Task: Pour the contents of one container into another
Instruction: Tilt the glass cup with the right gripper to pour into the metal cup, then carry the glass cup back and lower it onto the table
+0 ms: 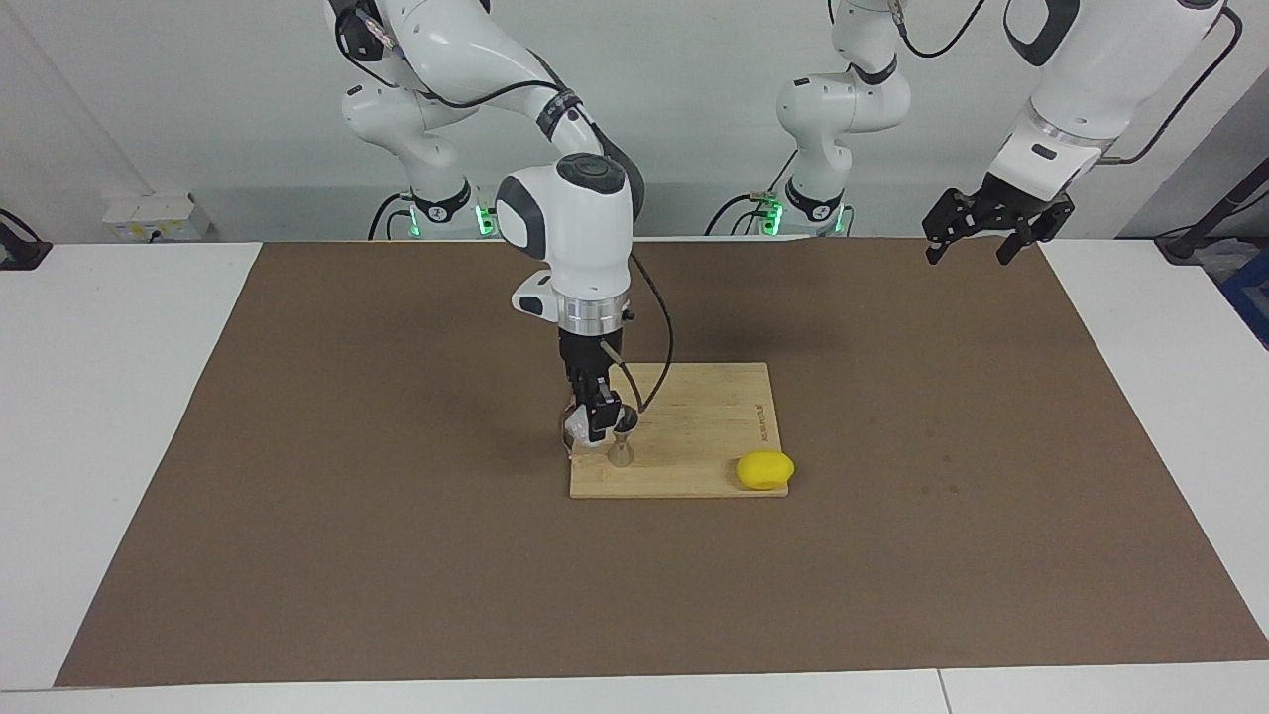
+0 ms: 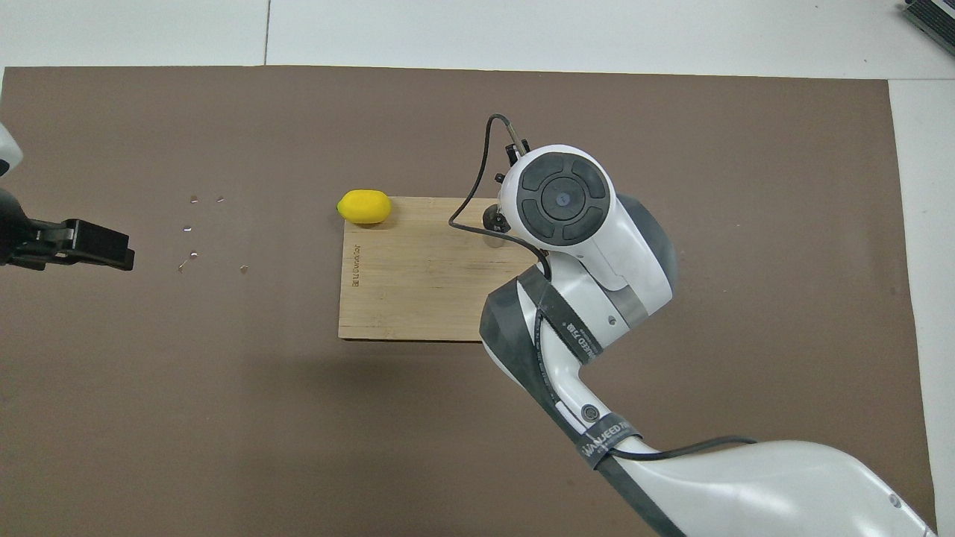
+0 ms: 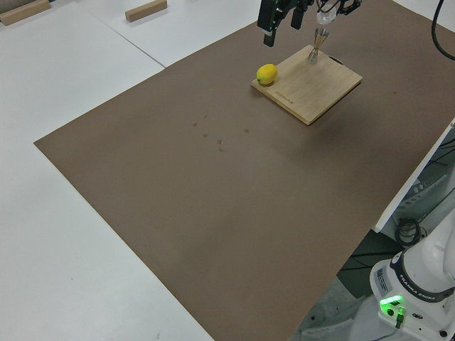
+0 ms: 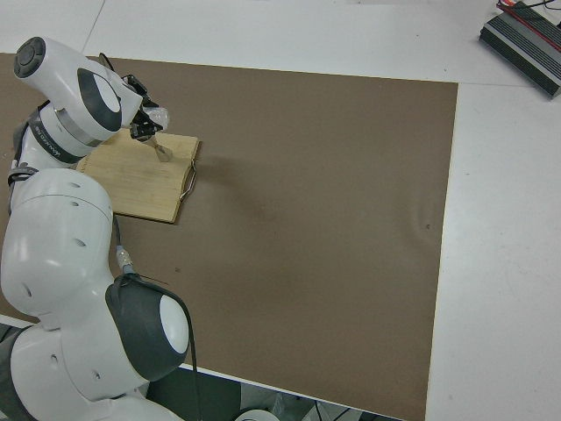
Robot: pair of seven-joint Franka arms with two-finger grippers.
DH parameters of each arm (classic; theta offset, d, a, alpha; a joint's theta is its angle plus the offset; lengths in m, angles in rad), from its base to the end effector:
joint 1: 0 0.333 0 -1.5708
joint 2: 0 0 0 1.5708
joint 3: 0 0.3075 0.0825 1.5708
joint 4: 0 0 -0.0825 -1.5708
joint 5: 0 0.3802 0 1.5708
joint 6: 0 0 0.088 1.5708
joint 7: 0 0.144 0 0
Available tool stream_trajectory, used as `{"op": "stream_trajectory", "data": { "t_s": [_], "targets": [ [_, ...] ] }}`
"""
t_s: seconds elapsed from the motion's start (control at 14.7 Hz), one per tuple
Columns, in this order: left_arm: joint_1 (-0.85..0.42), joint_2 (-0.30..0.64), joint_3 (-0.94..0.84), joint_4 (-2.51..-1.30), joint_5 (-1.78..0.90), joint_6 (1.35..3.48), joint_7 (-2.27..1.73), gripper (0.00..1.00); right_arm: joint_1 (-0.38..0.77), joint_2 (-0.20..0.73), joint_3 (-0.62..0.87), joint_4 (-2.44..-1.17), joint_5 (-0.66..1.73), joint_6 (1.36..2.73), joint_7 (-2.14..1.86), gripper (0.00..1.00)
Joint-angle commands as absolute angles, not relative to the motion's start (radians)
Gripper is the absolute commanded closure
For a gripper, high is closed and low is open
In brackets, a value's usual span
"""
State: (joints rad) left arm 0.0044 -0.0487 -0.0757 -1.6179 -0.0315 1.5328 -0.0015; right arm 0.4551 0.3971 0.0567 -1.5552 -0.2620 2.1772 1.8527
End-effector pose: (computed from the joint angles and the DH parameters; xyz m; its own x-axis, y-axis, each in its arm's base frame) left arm 0.5285 -0.0433 0.5801 0.9968 -0.0707 -0.0366 -0.0697 -0.9972 0.0278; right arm 0.6188 0.3221 0.4011 0.3181 -0.9357 0.1525 -0.9001 -0.3486 -0.2614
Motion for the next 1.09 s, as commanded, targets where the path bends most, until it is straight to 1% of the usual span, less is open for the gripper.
{"op": "stream_trajectory", "data": {
  "t_s": [0.0, 0.61, 0.75, 0.88, 1.02],
  "targets": [
    [-0.002, -0.078, -0.071, -1.652, -0.020, 1.536, -0.014, 0.00, 0.448, 0.408, 0.061, -1.522, -0.256, 2.149, 1.838, 1.00],
    [-0.002, -0.078, -0.069, -1.652, -0.020, 1.537, -0.014, 0.00, 0.416, 0.405, 0.060, -1.503, -0.083, 2.148, 1.838, 1.00],
    [-0.002, -0.078, -0.071, -1.652, -0.020, 1.537, -0.014, 0.00, 0.400, 0.405, 0.060, -1.502, -0.025, 2.145, 1.838, 1.00],
    [-0.002, -0.078, -0.071, -1.652, -0.020, 1.537, -0.014, 0.00, 0.350, 0.405, 0.061, -1.502, 0.069, 2.145, 1.836, 1.00],
    [-0.002, -0.078, -0.069, -1.652, -0.020, 1.537, -0.014, 0.00, 0.338, 0.407, 0.060, -1.505, 0.124, 2.145, 1.813, 1.00]
  ]
}}
